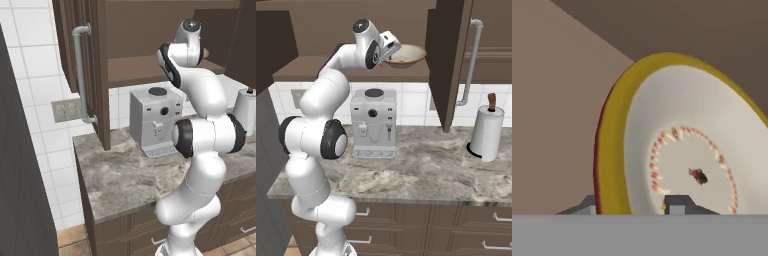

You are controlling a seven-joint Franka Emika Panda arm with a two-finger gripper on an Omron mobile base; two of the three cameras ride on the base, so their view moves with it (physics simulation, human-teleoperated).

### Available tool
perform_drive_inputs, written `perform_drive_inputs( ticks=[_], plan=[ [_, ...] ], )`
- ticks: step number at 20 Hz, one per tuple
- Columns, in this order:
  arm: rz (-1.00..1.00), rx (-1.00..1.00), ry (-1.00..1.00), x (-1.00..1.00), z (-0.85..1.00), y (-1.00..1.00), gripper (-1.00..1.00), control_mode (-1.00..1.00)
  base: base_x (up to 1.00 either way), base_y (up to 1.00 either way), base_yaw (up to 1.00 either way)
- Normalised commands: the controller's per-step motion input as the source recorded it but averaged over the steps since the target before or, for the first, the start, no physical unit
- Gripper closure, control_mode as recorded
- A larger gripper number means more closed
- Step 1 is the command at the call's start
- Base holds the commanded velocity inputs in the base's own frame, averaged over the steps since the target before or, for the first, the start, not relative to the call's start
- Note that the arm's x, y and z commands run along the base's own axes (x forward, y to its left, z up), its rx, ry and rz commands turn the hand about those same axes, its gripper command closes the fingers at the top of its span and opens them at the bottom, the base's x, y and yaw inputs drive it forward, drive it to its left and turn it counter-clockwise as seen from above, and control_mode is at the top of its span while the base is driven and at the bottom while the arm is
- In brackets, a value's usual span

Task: Move the bowls from the cabinet to the plates on the dining table.

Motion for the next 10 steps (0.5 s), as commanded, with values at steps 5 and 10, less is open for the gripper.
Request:
perform_drive_inputs(
  ticks=[5,10],
  plan=[
    [0.01,0.0,0.08,0.12,-0.56,0.0,1.0,-1.0,0.0,0.0,0.0],
    [0.0,-0.02,0.04,0.01,-0.29,0.0,1.0,-1.0,0.0,0.0,0.0]
  ],
)
